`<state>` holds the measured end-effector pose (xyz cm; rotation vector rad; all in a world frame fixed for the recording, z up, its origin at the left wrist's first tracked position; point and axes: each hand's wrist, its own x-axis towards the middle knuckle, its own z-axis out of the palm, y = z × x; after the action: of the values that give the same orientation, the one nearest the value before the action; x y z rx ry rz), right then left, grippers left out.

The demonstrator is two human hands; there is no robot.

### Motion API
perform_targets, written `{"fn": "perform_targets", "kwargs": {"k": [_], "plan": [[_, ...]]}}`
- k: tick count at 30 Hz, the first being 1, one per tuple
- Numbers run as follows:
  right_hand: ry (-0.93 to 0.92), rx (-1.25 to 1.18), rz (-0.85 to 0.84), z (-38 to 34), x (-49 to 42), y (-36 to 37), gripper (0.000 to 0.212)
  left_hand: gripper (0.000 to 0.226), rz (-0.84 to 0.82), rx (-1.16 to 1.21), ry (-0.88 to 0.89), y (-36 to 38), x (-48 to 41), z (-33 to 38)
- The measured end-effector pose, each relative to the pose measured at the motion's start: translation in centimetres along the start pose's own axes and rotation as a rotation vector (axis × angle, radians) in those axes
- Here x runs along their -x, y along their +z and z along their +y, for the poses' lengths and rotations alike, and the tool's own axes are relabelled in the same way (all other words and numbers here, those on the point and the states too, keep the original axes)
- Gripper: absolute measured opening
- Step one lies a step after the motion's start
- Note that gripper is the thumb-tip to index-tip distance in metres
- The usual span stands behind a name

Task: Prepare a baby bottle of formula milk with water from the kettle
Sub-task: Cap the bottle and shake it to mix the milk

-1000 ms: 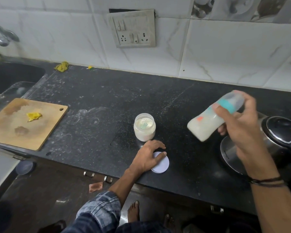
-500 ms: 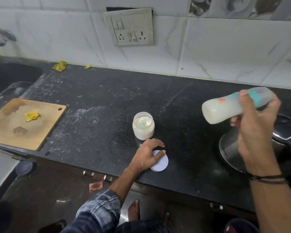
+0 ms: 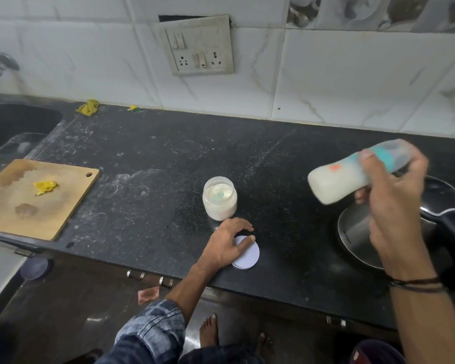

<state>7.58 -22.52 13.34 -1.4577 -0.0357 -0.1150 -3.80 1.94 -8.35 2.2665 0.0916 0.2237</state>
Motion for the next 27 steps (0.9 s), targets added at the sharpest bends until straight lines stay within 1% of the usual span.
{"fn": "perform_targets", "kwargs": {"k": [1,2,4,5,6,9,10,11,13,14,15,17,18,19,20,22,23,24,26,27], "plan": [[-0.003,0.0,0.01,-0.1,-0.1,0.1,0.064,0.024,0.001,-0.002,-0.003,0.0,0.0,0.0],[0.009,0.032,-0.028,-0.2,-0.2,0.2,0.065,0.024,0.001,-0.003,-0.002,0.0,0.0,0.0],[0.065,0.145,-0.195,0.2,0.2,0.3,0.061,0.023,-0.004,-0.006,0.008,0.0,0.1,-0.1],[0.076,0.153,-0.228,0.4,0.3,0.2,0.058,0.023,-0.007,-0.006,0.011,0.0,0.1,-0.1],[0.062,0.129,-0.201,0.2,0.5,0.3,0.056,0.024,-0.008,-0.006,0.012,-0.1,0.1,-0.1],[0.02,-0.011,0.021,0.1,0.1,0.4,0.058,0.026,-0.003,-0.008,0.003,-0.1,0.0,0.1],[0.025,-0.018,0.044,0.1,0.1,0.4,0.059,0.026,-0.003,-0.012,0.001,-0.1,0.0,0.1],[0.037,0.013,0.023,0.3,0.1,0.5,0.059,0.026,-0.005,-0.014,0.002,-0.1,0.0,0.1],[0.069,0.092,-0.096,0.9,0.5,0.5,0.057,0.027,-0.006,-0.009,0.003,-0.1,0.1,-0.1],[0.067,0.083,-0.117,0.8,0.8,0.5,0.055,0.026,-0.007,-0.003,0.0,0.0,0.1,-0.1],[0.041,0.046,-0.092,0.6,0.9,0.5,0.054,0.026,-0.009,0.002,-0.006,0.0,0.0,-0.1],[-0.023,-0.038,0.037,0.2,0.5,0.3,0.055,0.025,-0.006,0.003,-0.011,0.0,0.0,-0.1],[-0.041,-0.05,0.074,0.1,0.2,0.2,0.057,0.024,-0.005,0.0,-0.012,0.1,0.0,-0.1],[-0.038,-0.037,0.078,0.0,0.1,0.2,0.059,0.024,-0.006,-0.004,-0.012,0.1,-0.1,-0.1],[-0.013,0.003,0.033,-0.1,0.1,0.3,0.06,0.024,-0.009,-0.006,-0.011,0.1,0.0,-0.2],[0.048,0.102,-0.118,0.2,0.4,0.3,0.061,0.025,-0.01,-0.007,-0.005,0.0,0.0,-0.2],[0.047,0.11,-0.137,0.2,0.7,0.3,0.061,0.025,-0.012,-0.006,-0.002,0.0,0.0,-0.2],[0.027,0.085,-0.102,0.1,0.8,0.4,0.062,0.025,-0.012,-0.004,-0.001,0.0,0.0,-0.2],[0.014,-0.002,0.02,0.2,0.8,0.6,0.067,0.024,-0.009,-0.005,-0.003,0.0,0.0,-0.1],[0.023,-0.015,0.041,0.2,0.8,0.9,0.069,0.023,-0.007,-0.007,-0.003,0.0,0.0,-0.1]]}}
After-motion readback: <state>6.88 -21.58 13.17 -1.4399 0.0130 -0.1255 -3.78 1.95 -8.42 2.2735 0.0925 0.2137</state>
